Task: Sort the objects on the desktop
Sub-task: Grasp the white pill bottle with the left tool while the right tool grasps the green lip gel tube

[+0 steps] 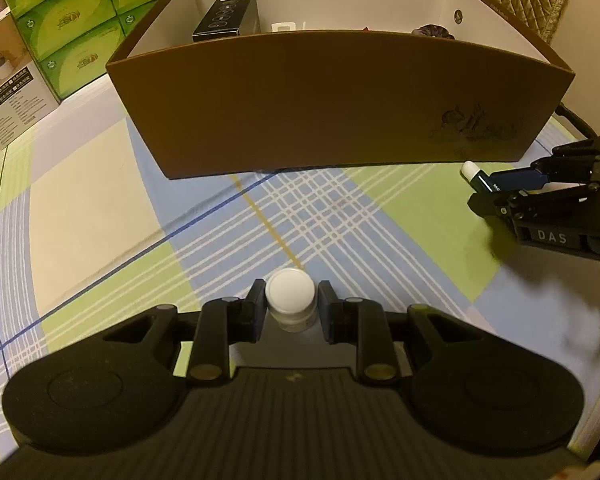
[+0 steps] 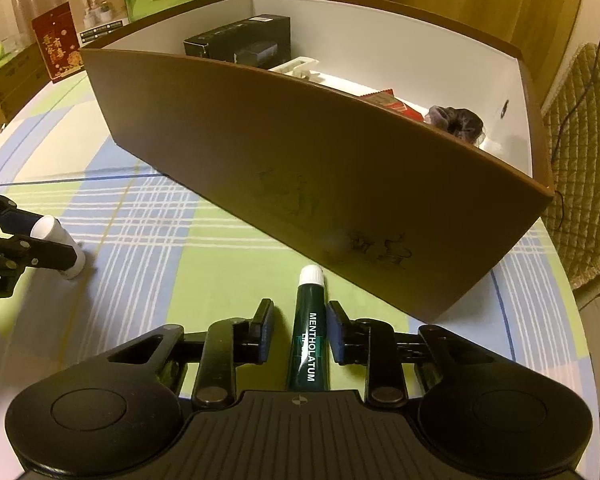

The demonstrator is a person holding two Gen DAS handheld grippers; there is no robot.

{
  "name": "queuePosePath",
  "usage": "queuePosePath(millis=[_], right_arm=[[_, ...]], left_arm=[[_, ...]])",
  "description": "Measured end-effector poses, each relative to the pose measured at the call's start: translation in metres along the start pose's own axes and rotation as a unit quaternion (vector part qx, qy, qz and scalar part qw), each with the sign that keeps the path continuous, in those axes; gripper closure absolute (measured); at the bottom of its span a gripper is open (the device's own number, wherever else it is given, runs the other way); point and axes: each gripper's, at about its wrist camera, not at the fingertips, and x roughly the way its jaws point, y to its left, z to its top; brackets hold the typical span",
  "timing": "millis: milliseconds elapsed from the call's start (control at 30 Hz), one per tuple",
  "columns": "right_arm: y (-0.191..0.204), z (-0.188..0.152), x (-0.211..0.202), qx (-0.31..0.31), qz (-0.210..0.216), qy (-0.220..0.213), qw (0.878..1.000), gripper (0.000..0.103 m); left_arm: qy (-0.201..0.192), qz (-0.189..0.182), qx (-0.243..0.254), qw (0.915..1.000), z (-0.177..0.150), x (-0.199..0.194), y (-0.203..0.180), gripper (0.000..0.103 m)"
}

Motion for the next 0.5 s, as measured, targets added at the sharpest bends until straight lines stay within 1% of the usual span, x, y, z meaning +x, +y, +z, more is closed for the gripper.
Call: queuePosePath(millis=[133, 233, 500], right_arm=[[0.002, -0.002, -0.002, -0.009, 0.009, 0.002, 1.000, 0.083], [0.003, -0.004, -0.004, -0.015, 0.016, 0.005, 1.000, 0.088], [0.005, -0.009, -0.011, -0.021, 0.041, 0.021, 0.999, 0.089]], left_arm=[[0.001, 0.006, -0.005, 1.0000, -0.002, -0.002, -0.005, 0.081], [0.001, 0.007, -0.009, 0.9999, -0.003, -0.003, -0.007, 0.081], [-0.001, 0.009, -0.011, 0.9999, -0.009, -0.009, -0.014, 0.081]])
